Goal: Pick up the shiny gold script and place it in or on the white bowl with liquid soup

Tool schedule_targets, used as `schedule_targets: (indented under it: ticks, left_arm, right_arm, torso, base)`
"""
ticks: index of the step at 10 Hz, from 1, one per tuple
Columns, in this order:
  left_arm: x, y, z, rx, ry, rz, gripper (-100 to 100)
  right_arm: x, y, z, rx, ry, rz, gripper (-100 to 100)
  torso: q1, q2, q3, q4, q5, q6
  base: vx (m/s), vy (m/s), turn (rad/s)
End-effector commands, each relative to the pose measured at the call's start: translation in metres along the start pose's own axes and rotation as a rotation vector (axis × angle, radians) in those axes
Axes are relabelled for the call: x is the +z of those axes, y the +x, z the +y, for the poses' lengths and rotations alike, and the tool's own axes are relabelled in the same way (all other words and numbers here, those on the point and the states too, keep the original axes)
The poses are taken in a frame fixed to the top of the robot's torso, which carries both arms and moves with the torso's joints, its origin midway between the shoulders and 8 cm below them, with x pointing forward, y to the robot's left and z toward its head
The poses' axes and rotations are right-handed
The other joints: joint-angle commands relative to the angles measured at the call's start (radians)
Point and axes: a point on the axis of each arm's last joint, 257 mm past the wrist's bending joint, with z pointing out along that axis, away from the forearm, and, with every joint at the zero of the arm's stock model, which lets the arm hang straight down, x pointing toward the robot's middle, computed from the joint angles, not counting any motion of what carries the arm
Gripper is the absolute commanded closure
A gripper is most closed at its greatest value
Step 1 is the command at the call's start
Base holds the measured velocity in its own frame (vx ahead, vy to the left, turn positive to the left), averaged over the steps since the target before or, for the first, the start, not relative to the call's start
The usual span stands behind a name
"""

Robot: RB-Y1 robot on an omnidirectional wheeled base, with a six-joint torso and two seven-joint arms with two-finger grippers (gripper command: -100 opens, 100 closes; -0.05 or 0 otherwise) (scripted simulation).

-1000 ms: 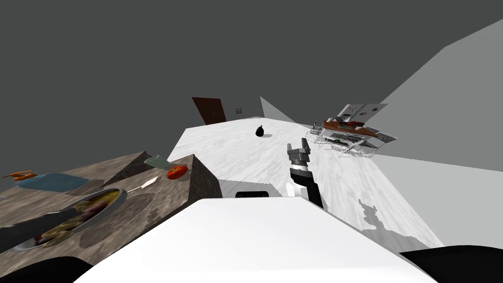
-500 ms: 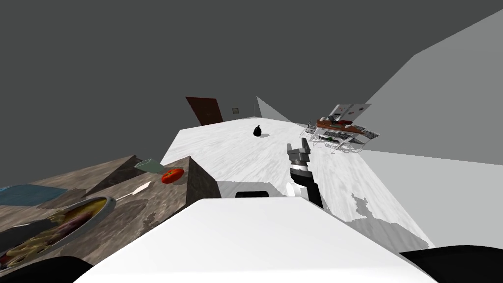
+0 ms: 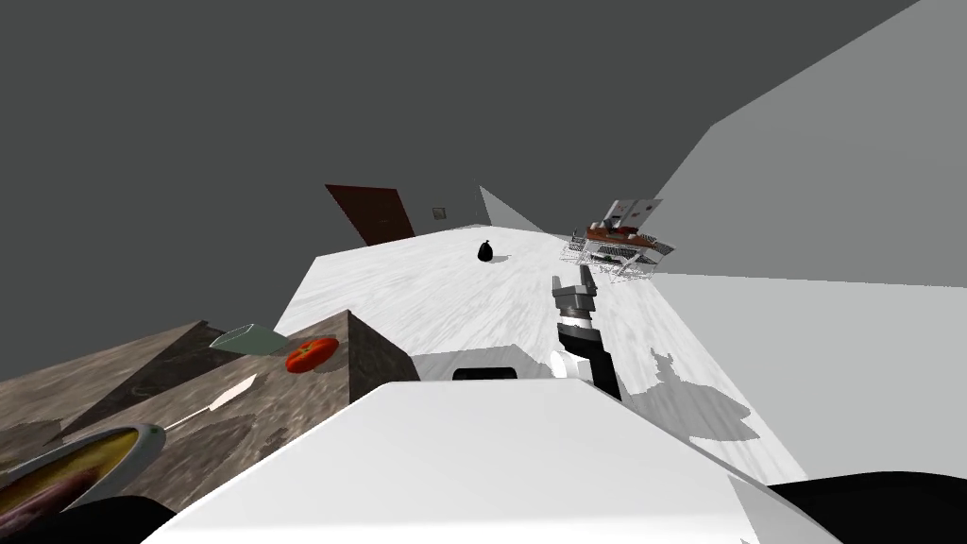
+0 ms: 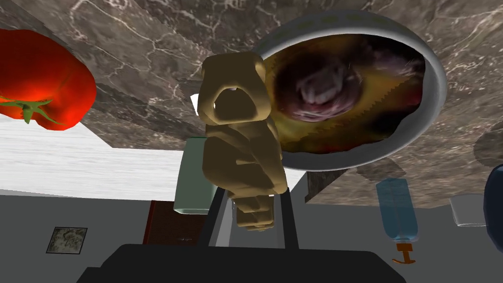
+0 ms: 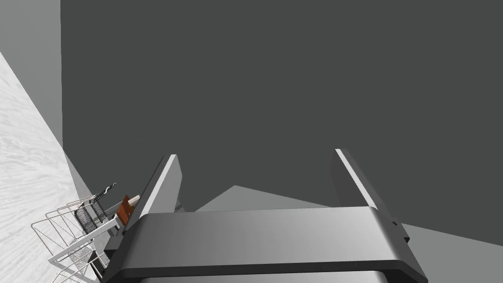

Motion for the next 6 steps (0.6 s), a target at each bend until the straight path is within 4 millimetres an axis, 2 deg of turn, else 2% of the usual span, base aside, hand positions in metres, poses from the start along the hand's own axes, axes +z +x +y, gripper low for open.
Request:
schedule_targets:
  ticks: [1,4,5,6]
  left_arm:
    - [-0.008,0.01,0.017,-0.011,-0.017,0.014,100]
    - [-0.03,0.038,0.057,-0.039,-0.059,0.051,100]
    - [-0.024,0.033,0.047,-0.044,-0.038,0.037,100]
    - [-0.028,0.037,0.055,-0.04,-0.055,0.048,100]
  right_arm:
    - [0.0,0.0,0.0,0.0,0.0,0.0,0]
    - [0.0,0.0,0.0,0.0,0.0,0.0,0]
    - [0.0,0.0,0.0,0.0,0.0,0.0,0]
    - [0.0,0.0,0.0,0.0,0.0,0.0,0]
  torso:
    - [0.0,0.0,0.0,0.0,0.0,0.0]
    - [0.002,0.0,0.0,0.0,0.0,0.002]
    - [0.004,0.001,0.001,0.0,0.001,0.001]
    - [0.002,0.0,0.0,0.0,0.0,0.001]
  base:
    - [-0.03,0.047,-0.176]
    - [-0.067,0.093,-0.307]
    - [-0.059,0.072,-0.091]
    - [-0.013,0.023,0.005]
